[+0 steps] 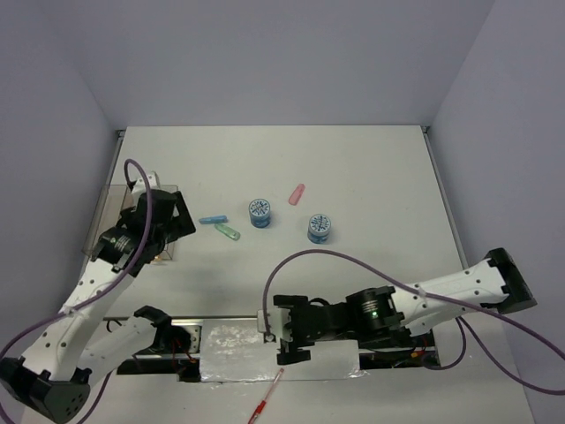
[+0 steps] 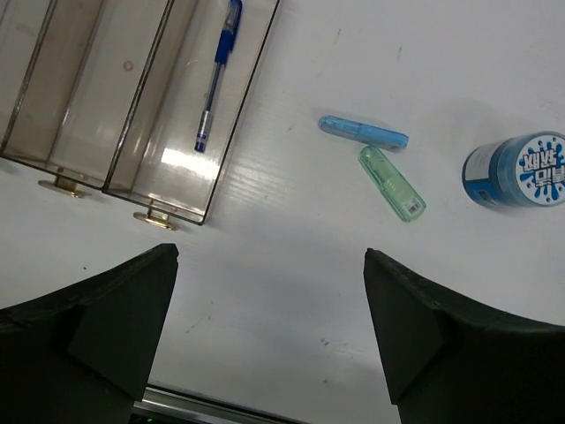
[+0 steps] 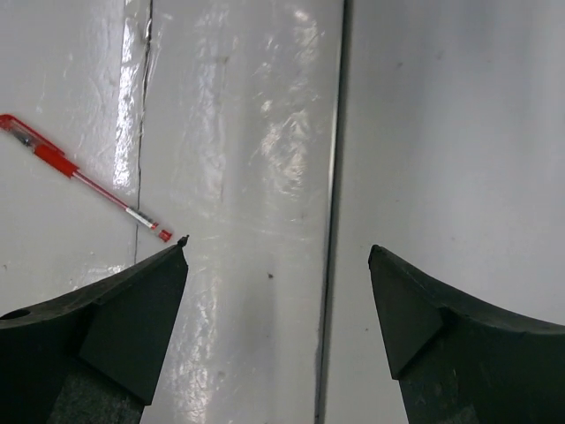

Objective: Sort the stationery into containers
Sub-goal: Pick up the pen from the corner of the board.

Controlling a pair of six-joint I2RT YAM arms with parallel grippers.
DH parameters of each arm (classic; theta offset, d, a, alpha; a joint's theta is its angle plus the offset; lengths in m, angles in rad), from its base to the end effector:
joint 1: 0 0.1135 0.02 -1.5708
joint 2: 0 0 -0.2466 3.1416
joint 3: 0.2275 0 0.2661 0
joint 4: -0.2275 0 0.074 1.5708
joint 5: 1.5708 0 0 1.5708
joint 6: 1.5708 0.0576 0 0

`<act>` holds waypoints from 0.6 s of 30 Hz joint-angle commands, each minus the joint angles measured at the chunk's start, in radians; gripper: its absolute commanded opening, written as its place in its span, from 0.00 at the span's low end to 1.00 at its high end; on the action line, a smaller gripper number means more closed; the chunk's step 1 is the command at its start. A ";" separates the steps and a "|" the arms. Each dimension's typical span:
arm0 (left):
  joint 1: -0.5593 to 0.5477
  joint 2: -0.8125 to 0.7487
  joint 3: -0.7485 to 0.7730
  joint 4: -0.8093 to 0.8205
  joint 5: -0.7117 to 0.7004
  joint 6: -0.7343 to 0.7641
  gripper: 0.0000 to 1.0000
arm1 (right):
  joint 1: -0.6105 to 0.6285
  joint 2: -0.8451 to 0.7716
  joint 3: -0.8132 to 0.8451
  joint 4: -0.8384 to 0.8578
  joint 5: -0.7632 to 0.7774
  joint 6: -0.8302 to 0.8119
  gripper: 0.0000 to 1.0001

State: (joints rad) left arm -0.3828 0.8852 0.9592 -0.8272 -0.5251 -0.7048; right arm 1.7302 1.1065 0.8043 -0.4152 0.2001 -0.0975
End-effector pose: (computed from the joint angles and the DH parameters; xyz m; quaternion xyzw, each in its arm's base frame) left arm 0.2040 -0.0510 0.2987 -0.2439 0.8582 0.0052 0.4517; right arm -0.0321 0.2716 0.2284 -0.6920 0.5859 0.2378 0.3483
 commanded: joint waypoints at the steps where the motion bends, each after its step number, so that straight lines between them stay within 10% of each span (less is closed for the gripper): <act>1: 0.005 -0.078 0.021 0.002 0.033 0.089 0.99 | -0.015 -0.134 -0.043 0.096 0.073 -0.044 0.91; 18: 0.005 -0.239 -0.030 0.063 0.065 0.163 0.99 | -0.015 -0.241 -0.069 -0.002 -0.046 -0.292 1.00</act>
State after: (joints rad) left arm -0.3817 0.6483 0.9394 -0.8051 -0.4885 -0.5724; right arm 1.7168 0.9188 0.7582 -0.4900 0.2047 -0.2882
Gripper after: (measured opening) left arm 0.994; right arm 0.994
